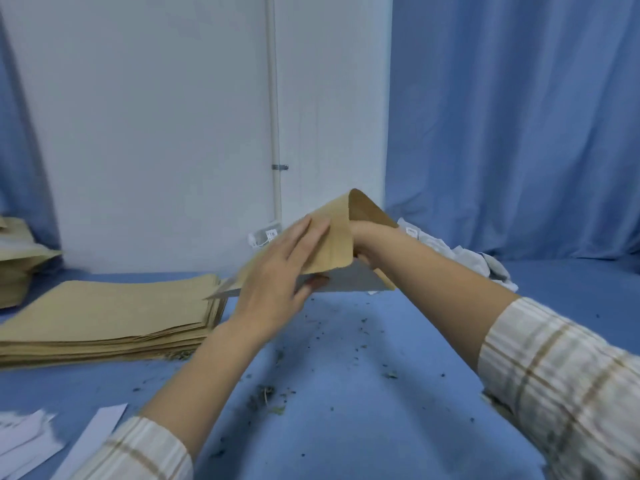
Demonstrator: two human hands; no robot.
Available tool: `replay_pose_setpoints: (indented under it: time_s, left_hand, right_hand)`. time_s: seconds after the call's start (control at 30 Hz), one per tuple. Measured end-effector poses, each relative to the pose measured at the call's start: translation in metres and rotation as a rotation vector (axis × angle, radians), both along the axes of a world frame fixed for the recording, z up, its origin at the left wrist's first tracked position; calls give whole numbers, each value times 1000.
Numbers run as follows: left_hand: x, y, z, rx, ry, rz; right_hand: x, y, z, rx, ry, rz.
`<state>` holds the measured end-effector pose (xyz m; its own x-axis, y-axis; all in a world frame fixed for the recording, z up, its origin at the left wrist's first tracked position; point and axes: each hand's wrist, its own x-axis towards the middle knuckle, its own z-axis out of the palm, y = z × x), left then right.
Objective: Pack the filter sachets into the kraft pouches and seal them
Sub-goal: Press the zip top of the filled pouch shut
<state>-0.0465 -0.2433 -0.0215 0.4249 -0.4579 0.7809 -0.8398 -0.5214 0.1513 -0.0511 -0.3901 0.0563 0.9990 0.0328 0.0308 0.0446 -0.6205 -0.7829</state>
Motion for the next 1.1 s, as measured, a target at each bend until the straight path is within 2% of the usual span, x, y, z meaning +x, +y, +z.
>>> replay_pose_setpoints:
  time_s: [0.07,0.13,0.2,0.3,0.4,0.5,0.63,0.8,1.0,1.1]
  left_hand:
    - [-7,23,6,-112,80,-26]
    - [-15,50,12,-251,193,-25]
    - [-23,74,19,-370,290,-26]
    - [-32,108,29,-479,373,-50]
    - [-44,143,43,-563,393,-67]
    - [-55,178,54,-636,436,-100]
    - [-68,212,65,-698,481,-107]
    - [-73,242,75,-912,586,-116]
    - [-81,270,81,-897,733,-207]
    - [-81,277,84,-910,759,-241]
  right_hand:
    - [-15,21,13,-20,55,107]
    - [-27,36,29,-280,39,159]
    - [-37,49,43,-573,-55,188]
    - [-49,76,57,-896,-229,214]
    - [-60,99,70,-1059,-416,204]
    - [-67,111,87,-918,-527,333]
    - [-68,129,102,-815,-533,443]
    - [-63,141,106,-248,-691,441]
    - [-45,150,97,-110,-593,436]
    - [-39,161,89,-98,-617,429]
